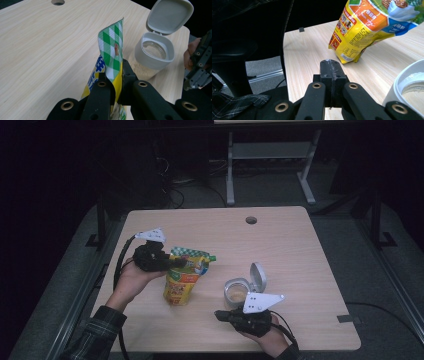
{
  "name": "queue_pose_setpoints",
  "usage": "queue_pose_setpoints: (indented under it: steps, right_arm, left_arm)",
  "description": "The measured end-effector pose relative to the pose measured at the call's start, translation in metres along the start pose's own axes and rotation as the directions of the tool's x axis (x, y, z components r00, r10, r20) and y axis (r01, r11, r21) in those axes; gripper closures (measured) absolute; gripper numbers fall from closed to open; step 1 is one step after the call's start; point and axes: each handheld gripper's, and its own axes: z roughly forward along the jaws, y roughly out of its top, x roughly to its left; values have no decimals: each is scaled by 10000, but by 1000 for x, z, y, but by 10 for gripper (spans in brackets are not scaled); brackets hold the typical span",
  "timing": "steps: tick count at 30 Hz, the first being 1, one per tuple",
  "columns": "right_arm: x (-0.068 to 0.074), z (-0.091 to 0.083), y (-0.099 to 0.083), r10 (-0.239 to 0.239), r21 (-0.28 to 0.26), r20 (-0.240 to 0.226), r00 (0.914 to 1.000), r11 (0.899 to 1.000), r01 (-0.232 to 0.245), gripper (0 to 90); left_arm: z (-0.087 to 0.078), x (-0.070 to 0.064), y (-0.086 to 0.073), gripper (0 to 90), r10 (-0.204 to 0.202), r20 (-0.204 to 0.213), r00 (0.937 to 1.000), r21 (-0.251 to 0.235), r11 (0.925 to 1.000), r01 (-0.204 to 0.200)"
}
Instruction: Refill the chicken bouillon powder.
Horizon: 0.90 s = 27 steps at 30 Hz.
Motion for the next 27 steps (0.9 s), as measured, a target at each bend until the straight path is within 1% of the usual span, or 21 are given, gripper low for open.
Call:
queue_pose_setpoints:
  steps: [2, 4, 5, 6, 10, 11, 14, 15, 19, 24, 27]
  right_arm:
    - [0, 1, 0, -13, 23, -24, 10000, 10000, 13, 899]
    - [0, 1, 0, -27, 26, -41, 10000, 10000, 27, 899]
    - [0, 2, 0, -35, 43, -63, 10000, 10000, 36, 900]
    - [0, 2, -1, -1, 35, -76, 10000, 10000, 1, 899]
    - [1, 4, -1, -2, 58, -104, 9999, 10000, 3, 899]
    - [1, 4, -1, -8, 58, -111, 9999, 10000, 9, 899]
    - [1, 4, -1, -6, 105, -141, 9999, 9999, 8, 899]
    - [1, 5, -1, -10, 110, -135, 9999, 9999, 11, 899]
    - [0, 6, -1, -4, 116, -146, 9999, 9999, 6, 899]
    - [0, 7, -1, 9, 146, -160, 9999, 9999, -7, 899]
    - [-1, 9, -1, 12, 144, -196, 9998, 9999, -9, 899]
  left_arm:
    - [-3, -1, -2, 875, -70, -7, 10000, -33, 10000, 70]
    - [-7, 0, -4, 874, 16, 20, 10000, 47, 10000, -17]
    - [-9, -1, -5, 873, -72, 27, 10000, 23, 10000, 72]
    - [-9, -1, -5, 873, -72, 27, 10000, 23, 10000, 72]
    - [-15, 0, -9, 870, 28, 28, 10000, 98, 9999, -28]
    - [-18, -1, -11, 870, -60, 7, 10000, 85, 9999, 59]
    - [-23, -1, -16, 869, 33, -21, 10000, 109, 9999, -33]
    - [-24, -1, -17, 869, -28, -25, 10000, 107, 9999, 28]
    - [-31, 0, -24, 864, -15, -30, 10000, 110, 9999, 15]
    - [-37, 1, -31, 860, -111, -41, 9999, 99, 9999, 112]
    - [-42, 1, -38, 857, -153, -43, 9999, 50, 9999, 154]
